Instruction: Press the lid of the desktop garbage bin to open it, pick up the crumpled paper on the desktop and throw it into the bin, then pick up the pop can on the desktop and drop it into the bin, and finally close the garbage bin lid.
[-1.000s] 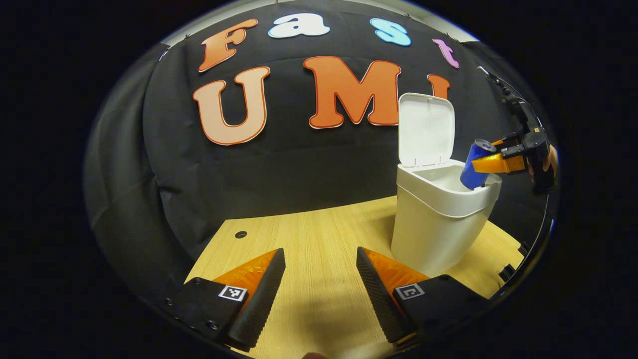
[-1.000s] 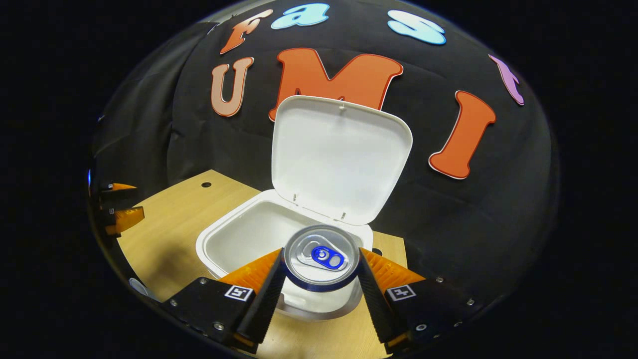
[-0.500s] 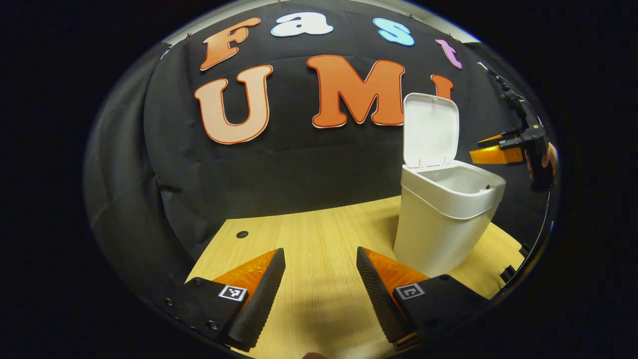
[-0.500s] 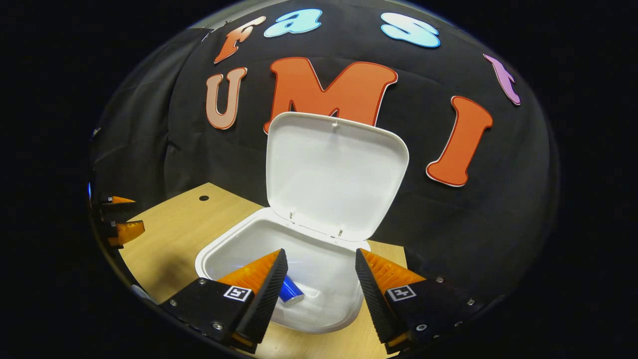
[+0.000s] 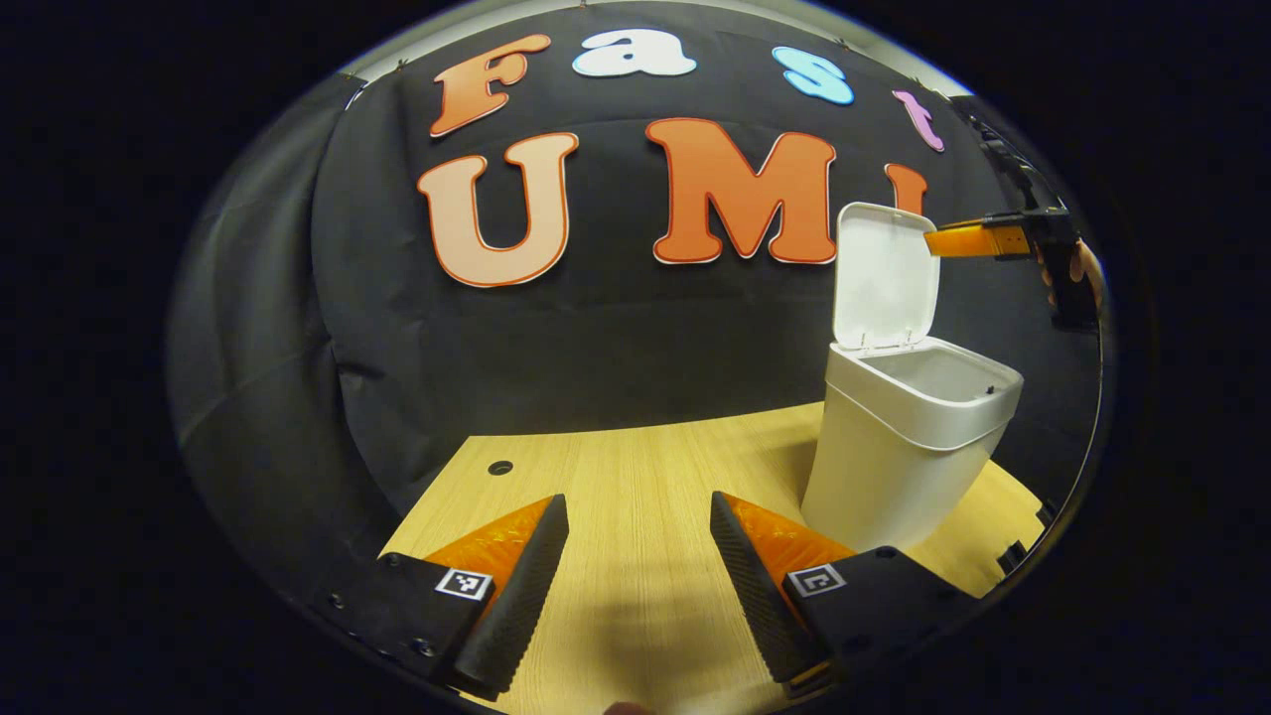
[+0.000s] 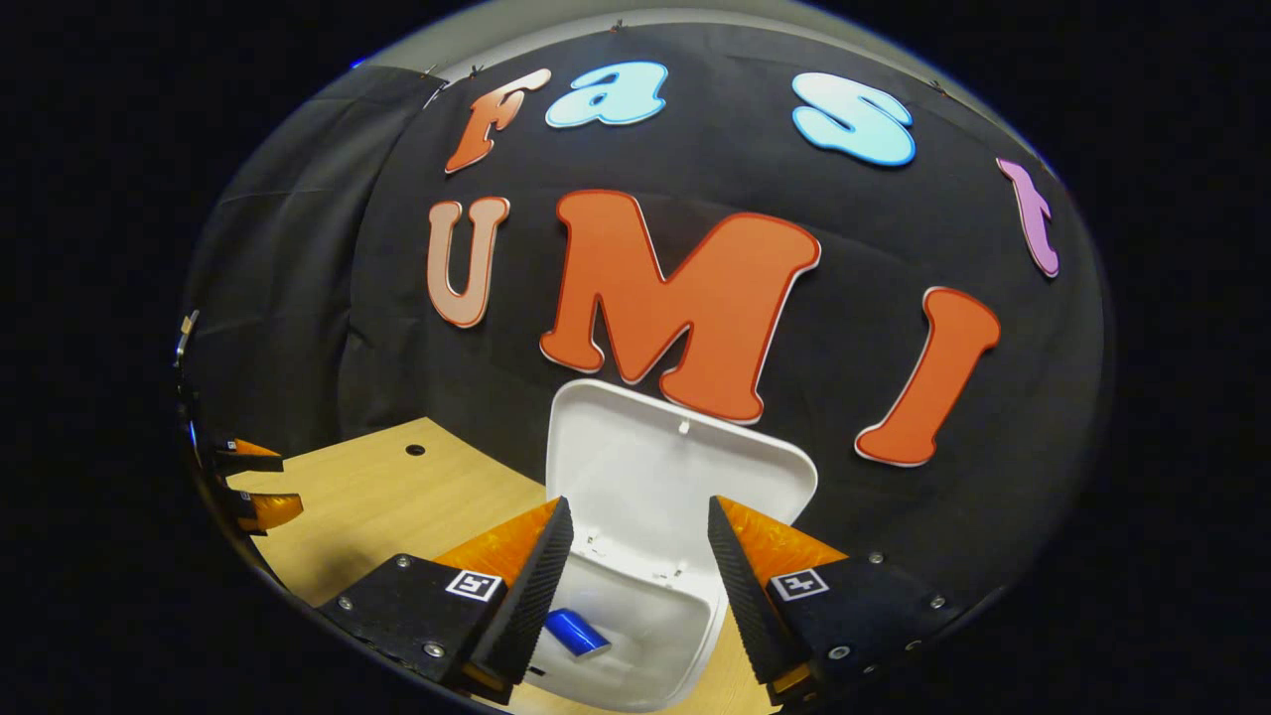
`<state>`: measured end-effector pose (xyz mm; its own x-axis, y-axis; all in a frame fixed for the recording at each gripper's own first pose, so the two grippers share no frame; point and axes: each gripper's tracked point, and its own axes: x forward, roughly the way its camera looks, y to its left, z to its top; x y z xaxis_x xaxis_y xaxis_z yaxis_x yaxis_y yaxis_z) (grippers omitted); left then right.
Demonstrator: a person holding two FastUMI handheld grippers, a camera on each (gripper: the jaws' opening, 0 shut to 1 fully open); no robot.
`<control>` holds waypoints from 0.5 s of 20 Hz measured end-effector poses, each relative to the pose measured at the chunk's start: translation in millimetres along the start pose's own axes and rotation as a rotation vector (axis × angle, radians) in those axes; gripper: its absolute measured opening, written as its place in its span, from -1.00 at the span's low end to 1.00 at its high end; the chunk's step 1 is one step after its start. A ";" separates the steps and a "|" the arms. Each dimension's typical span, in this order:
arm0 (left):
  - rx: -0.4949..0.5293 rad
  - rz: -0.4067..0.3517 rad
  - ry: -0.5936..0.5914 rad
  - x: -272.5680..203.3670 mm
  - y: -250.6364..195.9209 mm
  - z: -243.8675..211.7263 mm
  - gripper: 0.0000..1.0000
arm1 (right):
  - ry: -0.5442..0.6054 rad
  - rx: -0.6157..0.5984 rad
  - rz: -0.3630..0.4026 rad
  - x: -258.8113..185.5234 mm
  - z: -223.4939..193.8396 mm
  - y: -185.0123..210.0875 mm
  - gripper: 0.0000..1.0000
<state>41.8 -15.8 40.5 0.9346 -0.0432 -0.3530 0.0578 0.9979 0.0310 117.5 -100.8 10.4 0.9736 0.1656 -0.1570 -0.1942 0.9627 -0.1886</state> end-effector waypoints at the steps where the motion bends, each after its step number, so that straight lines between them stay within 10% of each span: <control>1: -0.010 0.010 -0.001 -0.8 4.2 0.1 0.84 | -0.014 0.000 -0.008 3.3 11.7 -3.1 0.66; 10: -0.098 0.105 -0.045 -12.9 43.7 11.6 0.84 | -0.087 -0.030 -0.057 44.9 76.1 -28.5 0.66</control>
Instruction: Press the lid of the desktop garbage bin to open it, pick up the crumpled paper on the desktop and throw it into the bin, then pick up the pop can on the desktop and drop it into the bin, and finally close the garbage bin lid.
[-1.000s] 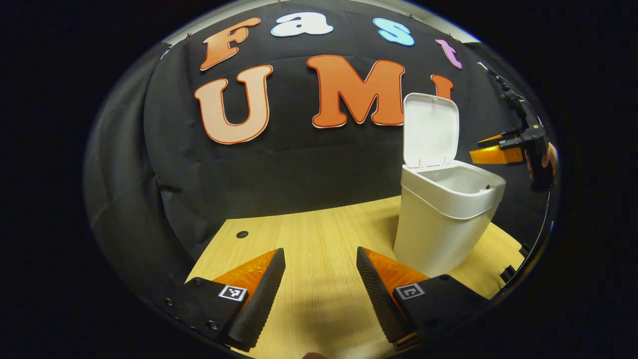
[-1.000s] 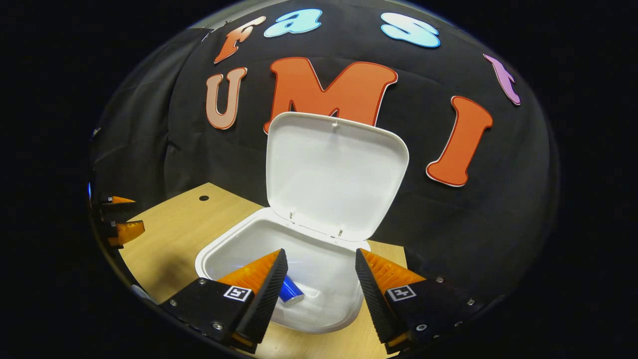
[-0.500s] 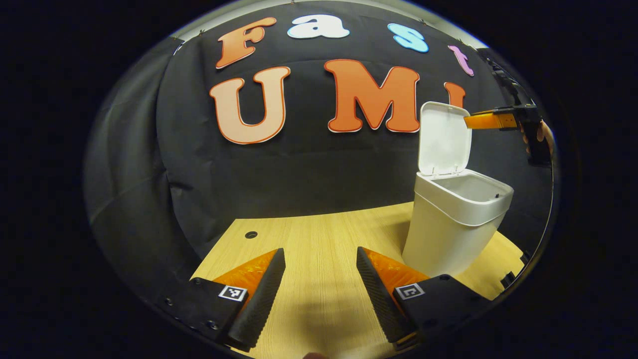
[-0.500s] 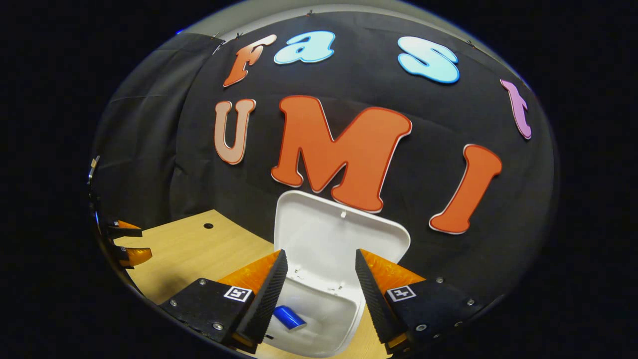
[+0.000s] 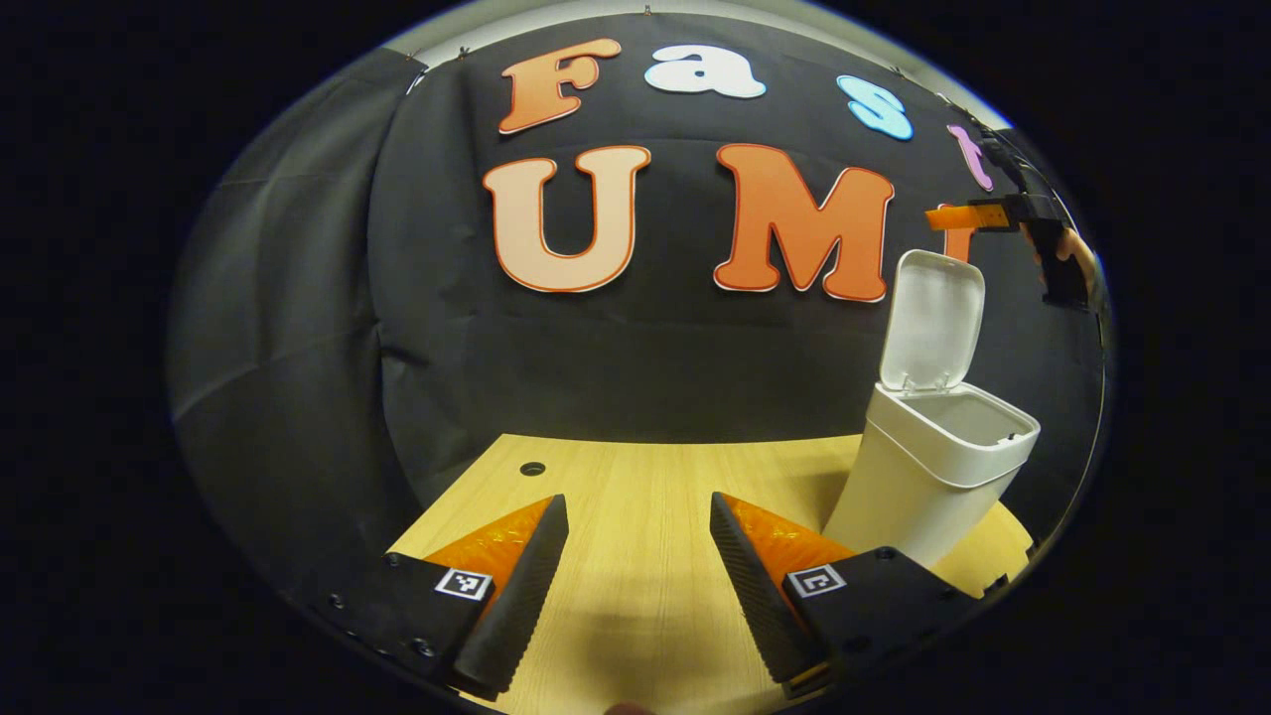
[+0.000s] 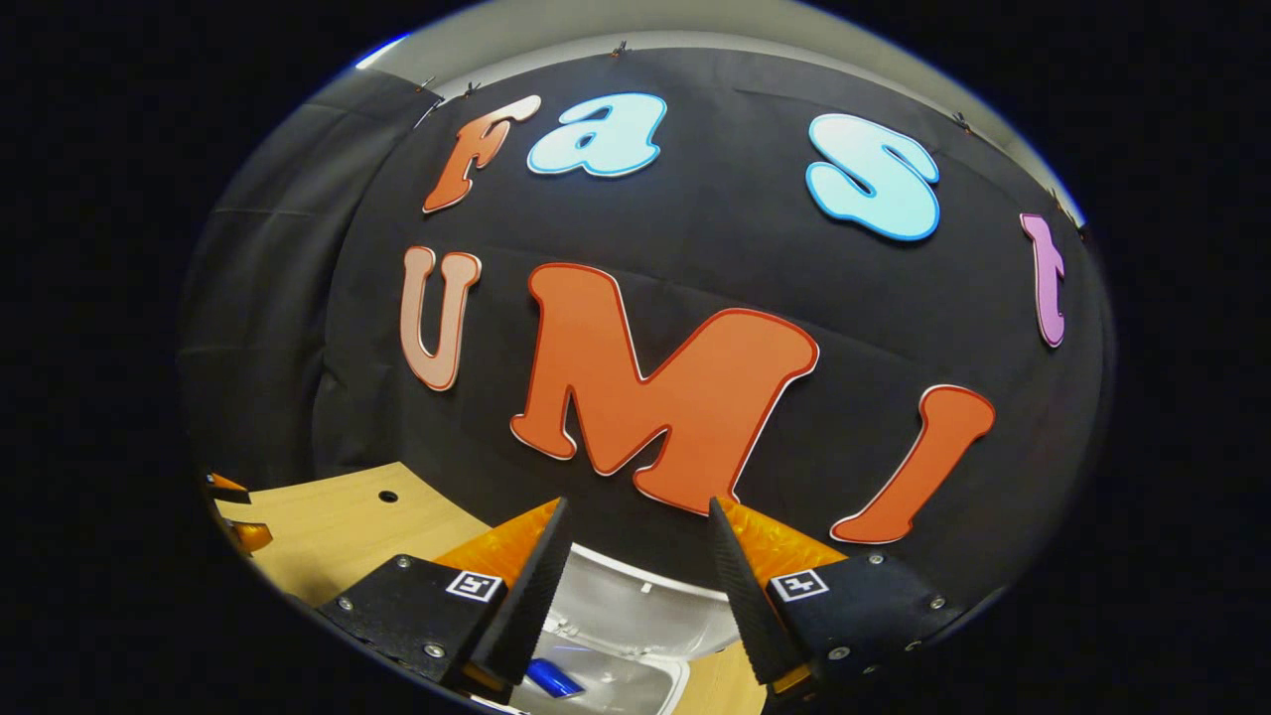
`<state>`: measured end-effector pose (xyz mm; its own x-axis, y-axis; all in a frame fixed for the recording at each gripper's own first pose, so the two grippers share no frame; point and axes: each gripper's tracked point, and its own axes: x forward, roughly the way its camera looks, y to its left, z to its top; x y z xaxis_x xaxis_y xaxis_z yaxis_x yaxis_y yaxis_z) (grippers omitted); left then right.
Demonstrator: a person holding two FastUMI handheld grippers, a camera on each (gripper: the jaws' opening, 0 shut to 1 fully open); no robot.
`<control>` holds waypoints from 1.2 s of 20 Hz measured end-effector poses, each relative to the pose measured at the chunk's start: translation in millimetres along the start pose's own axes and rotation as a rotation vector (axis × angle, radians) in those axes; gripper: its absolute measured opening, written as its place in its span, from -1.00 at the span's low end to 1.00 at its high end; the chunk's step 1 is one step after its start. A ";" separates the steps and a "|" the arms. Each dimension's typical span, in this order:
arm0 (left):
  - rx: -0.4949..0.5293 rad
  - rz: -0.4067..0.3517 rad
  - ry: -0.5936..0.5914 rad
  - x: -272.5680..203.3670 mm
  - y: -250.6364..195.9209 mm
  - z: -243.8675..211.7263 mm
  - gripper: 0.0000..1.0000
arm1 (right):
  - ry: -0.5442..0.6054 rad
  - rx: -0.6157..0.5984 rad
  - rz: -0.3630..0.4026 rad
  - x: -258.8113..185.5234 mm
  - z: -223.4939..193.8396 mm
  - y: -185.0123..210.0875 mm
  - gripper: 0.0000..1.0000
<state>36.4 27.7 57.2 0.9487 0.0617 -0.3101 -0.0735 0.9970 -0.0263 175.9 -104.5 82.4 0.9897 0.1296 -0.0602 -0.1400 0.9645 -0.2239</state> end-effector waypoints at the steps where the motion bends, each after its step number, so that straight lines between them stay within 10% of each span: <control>1: 0.001 0.018 -0.007 -1.2 8.5 1.6 0.85 | 0.015 0.006 -0.009 6.8 -5.1 -4.0 0.66; 24: 0.075 -0.151 -0.024 25.8 -12.7 20.4 0.79 | 0.314 0.211 0.014 -83.2 -122.9 57.3 0.59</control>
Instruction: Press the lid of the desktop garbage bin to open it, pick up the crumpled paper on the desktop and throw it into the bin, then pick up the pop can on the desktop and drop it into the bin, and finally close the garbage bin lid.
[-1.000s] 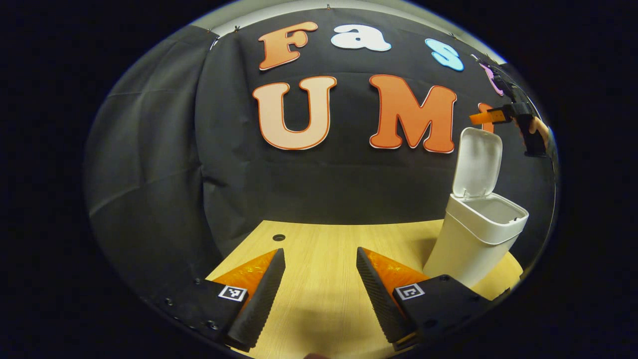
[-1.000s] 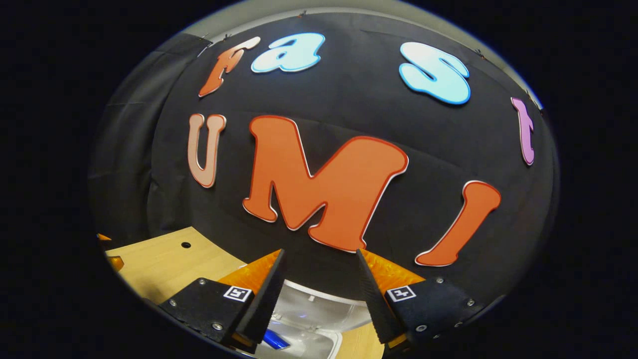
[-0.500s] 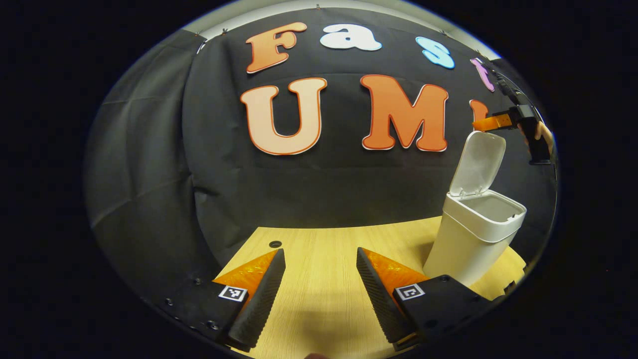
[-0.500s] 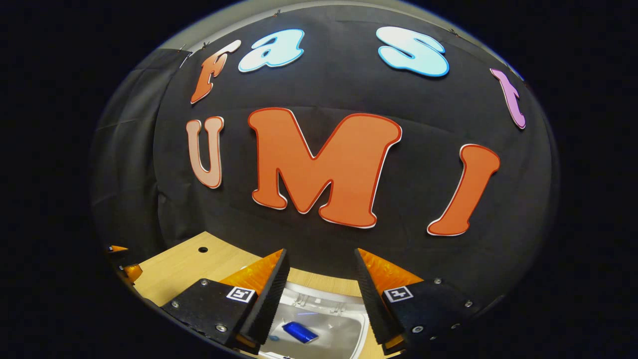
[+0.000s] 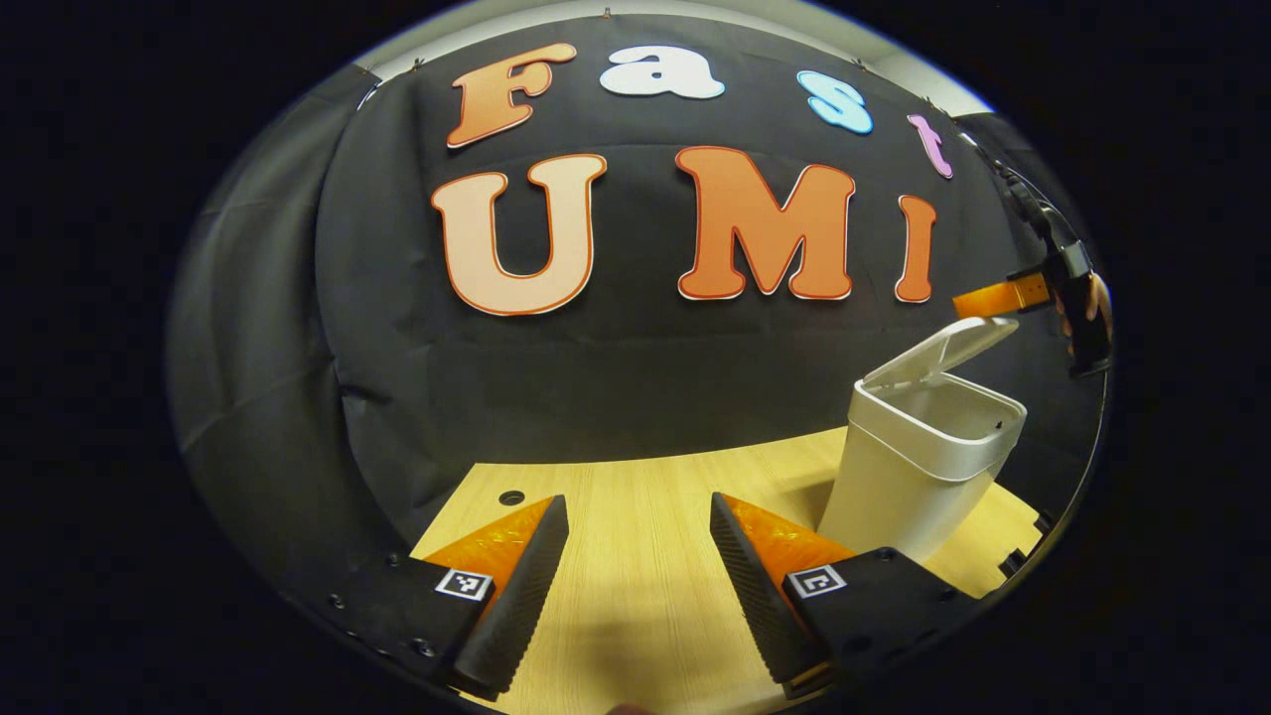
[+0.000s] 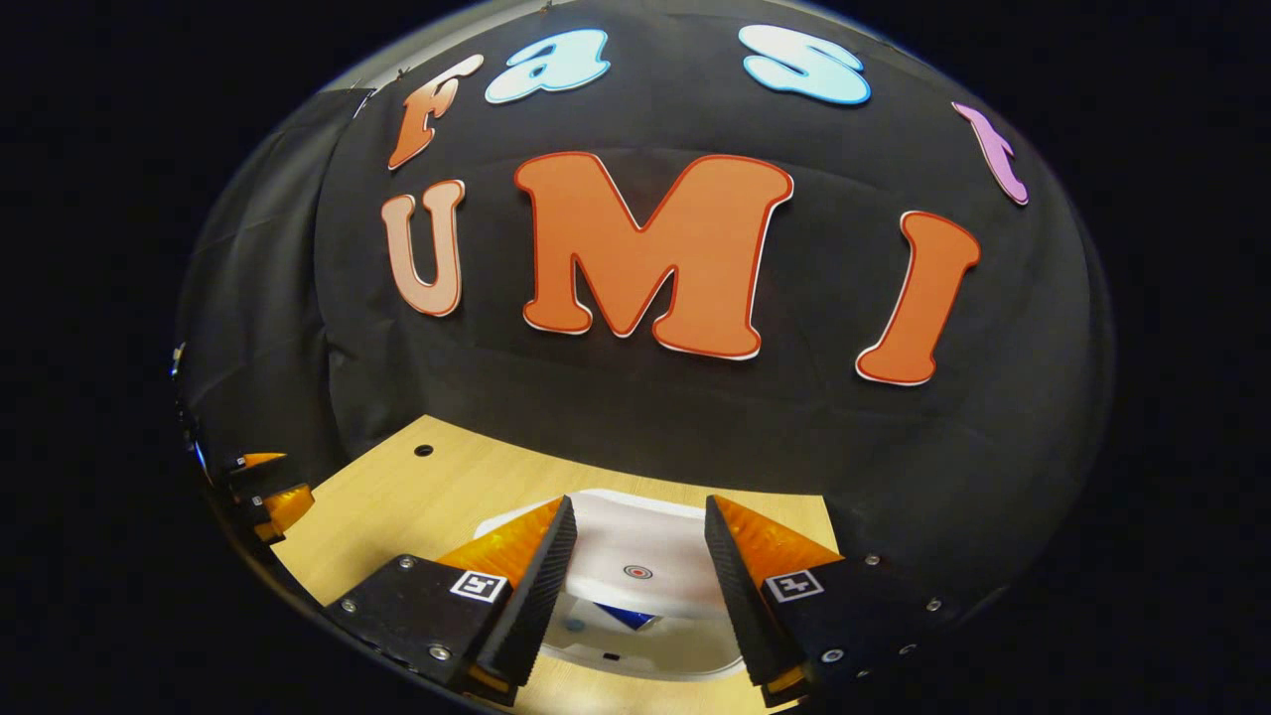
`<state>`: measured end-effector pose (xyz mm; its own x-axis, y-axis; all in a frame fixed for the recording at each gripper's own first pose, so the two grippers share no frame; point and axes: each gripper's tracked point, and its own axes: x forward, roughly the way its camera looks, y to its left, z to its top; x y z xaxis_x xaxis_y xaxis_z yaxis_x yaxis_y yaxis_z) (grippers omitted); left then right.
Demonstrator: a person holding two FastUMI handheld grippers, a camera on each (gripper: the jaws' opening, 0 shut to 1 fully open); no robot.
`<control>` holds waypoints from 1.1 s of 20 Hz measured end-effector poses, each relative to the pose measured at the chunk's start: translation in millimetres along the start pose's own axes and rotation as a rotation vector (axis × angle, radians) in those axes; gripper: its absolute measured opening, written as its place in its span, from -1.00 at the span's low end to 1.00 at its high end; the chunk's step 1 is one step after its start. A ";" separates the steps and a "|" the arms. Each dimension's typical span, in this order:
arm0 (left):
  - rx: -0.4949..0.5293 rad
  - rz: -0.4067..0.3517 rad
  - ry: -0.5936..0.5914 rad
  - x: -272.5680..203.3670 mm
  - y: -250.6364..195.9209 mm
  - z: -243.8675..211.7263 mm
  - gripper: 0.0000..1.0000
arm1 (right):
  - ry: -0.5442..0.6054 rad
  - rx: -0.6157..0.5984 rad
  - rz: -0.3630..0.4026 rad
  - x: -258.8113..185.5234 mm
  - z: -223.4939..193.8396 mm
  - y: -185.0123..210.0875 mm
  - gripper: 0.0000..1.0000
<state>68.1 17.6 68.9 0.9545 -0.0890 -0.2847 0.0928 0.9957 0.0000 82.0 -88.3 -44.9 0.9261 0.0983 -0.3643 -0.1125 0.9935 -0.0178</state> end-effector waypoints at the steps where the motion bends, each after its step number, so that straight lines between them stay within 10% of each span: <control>1: -0.005 -0.003 0.001 0.0 -0.8 -1.5 0.84 | 0.012 0.003 0.000 -1.9 -7.4 3.2 0.60; 22: 0.051 -0.114 0.069 -6.6 -32.2 -25.5 0.79 | 0.107 0.136 -0.078 -10.1 -98.1 21.7 0.53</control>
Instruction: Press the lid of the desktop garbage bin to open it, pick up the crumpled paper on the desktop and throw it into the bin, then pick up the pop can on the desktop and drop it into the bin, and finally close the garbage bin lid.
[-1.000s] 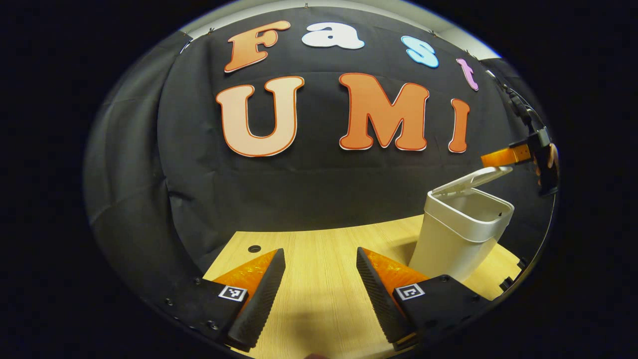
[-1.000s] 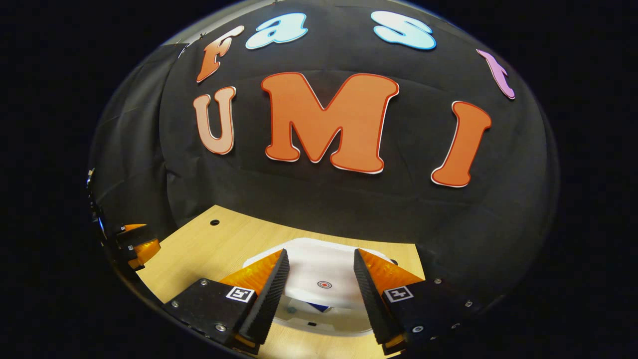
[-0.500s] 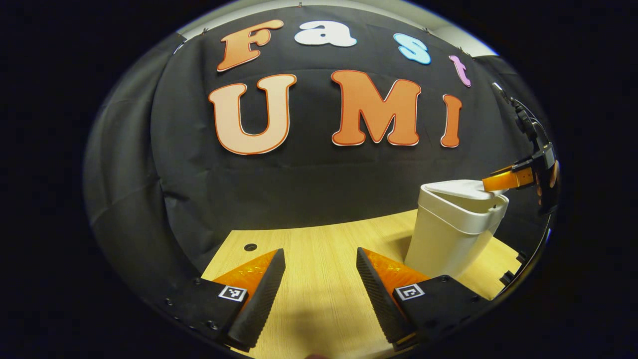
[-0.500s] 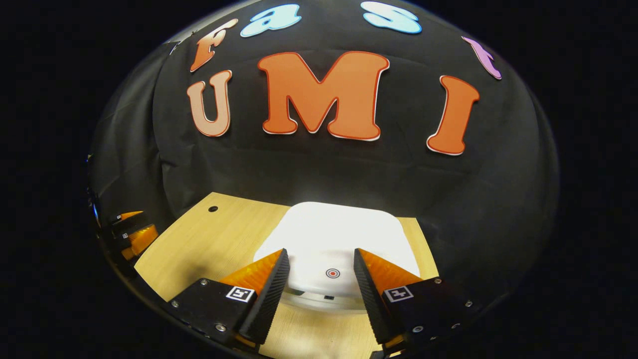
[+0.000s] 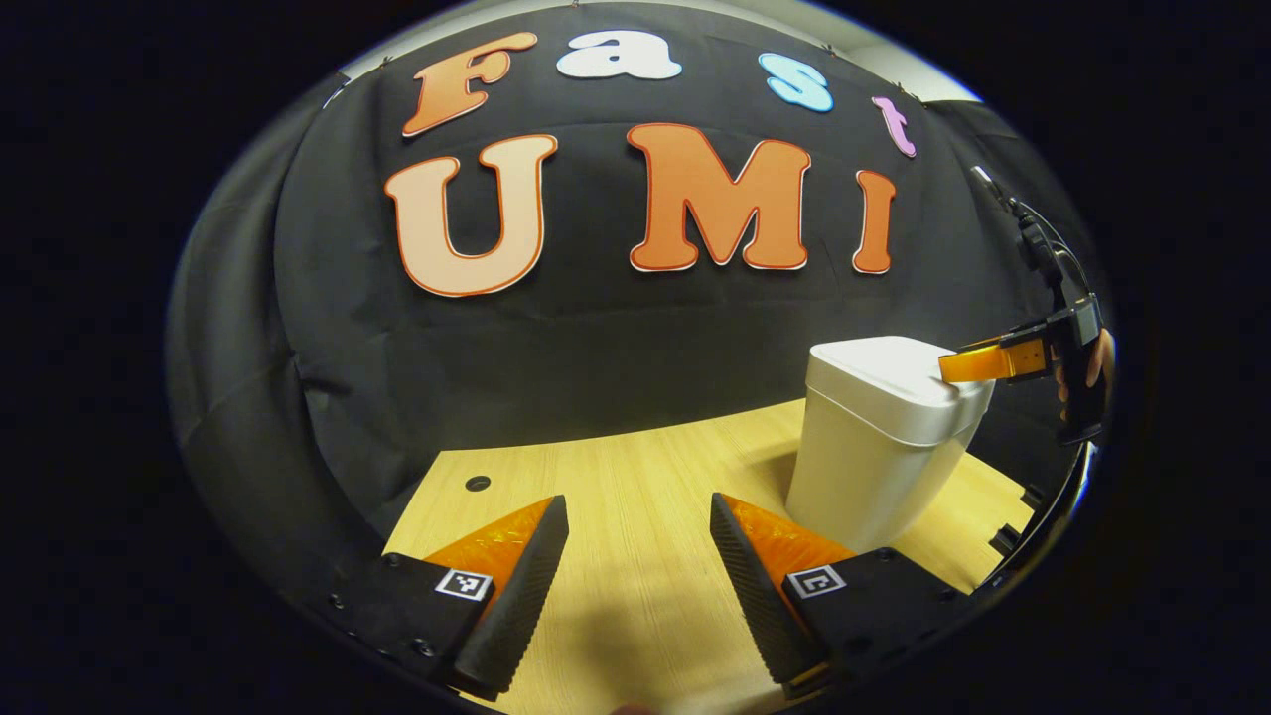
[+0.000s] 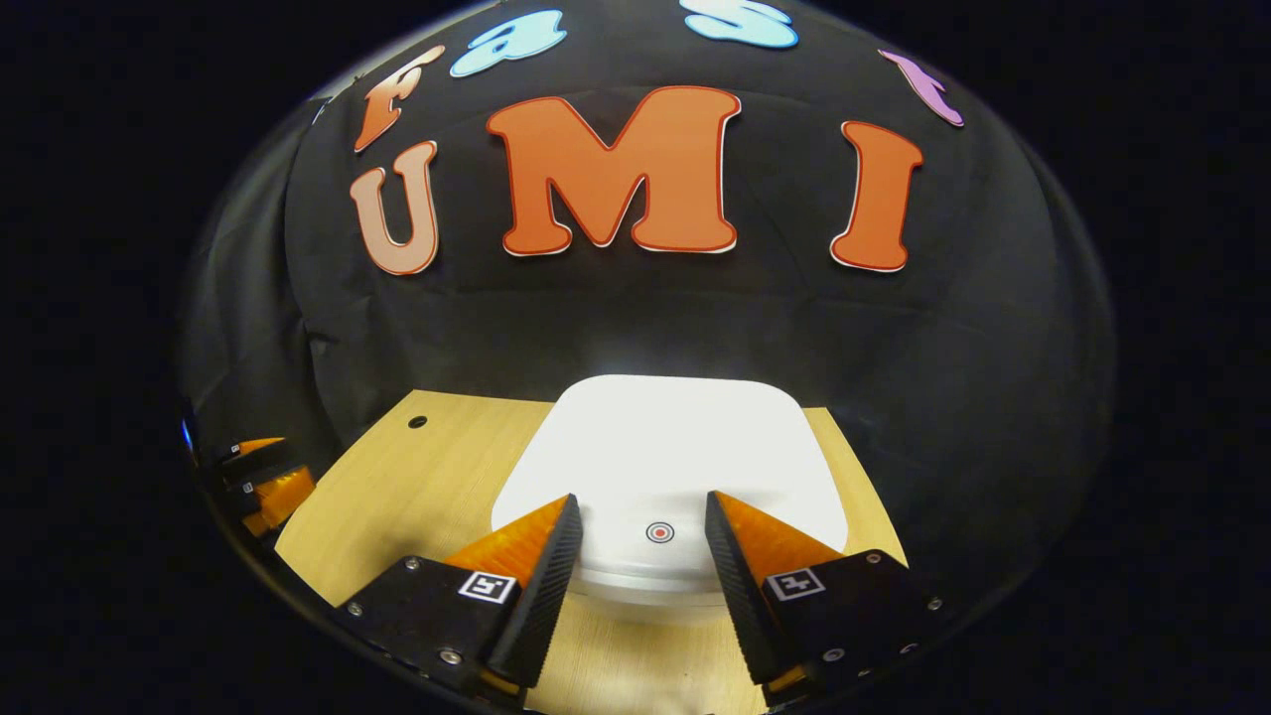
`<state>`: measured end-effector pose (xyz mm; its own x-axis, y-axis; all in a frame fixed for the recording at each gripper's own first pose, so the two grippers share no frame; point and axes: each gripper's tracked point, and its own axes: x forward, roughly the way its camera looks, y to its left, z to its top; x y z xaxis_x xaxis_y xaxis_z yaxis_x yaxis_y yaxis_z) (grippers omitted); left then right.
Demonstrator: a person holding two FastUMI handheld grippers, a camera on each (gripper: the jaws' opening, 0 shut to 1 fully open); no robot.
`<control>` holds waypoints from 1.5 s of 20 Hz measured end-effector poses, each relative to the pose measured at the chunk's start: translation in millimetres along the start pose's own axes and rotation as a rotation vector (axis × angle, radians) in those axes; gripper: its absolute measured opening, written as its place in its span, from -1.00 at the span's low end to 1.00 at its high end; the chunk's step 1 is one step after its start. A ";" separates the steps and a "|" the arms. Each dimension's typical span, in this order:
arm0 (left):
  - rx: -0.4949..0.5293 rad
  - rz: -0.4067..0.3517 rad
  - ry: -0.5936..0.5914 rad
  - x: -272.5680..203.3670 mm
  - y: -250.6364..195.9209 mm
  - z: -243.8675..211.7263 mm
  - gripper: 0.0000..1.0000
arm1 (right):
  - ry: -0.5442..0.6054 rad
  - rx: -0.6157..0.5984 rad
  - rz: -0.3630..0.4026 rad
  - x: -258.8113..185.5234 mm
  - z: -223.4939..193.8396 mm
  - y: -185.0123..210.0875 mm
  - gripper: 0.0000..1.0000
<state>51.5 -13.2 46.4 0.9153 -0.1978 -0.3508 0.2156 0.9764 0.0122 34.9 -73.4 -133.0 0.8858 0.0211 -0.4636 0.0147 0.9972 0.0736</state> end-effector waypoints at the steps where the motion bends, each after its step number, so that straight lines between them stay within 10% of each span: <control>1: 0.006 -0.001 0.004 0.6 -0.3 -1.1 0.79 | -0.003 -0.007 -0.006 0.5 -0.8 -0.5 0.49; 14: 0.011 0.002 -0.017 2.2 9.6 8.1 0.90 | -0.093 -0.005 -0.028 -1.3 -1.0 12.6 0.07; 17: -0.019 0.003 -0.030 1.3 16.6 11.5 0.79 | -0.118 0.026 -0.019 -5.3 3.9 24.8 0.41; 30: -0.076 0.207 -0.258 -45.2 86.9 89.0 0.89 | -0.376 -0.138 0.073 -30.7 52.8 117.7 0.74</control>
<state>59.2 72.9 146.6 0.9950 -0.0004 -0.0994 -0.0010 0.9999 -0.0147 33.9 39.5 -63.4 0.9905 0.0895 -0.1046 -0.0938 0.9949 -0.0369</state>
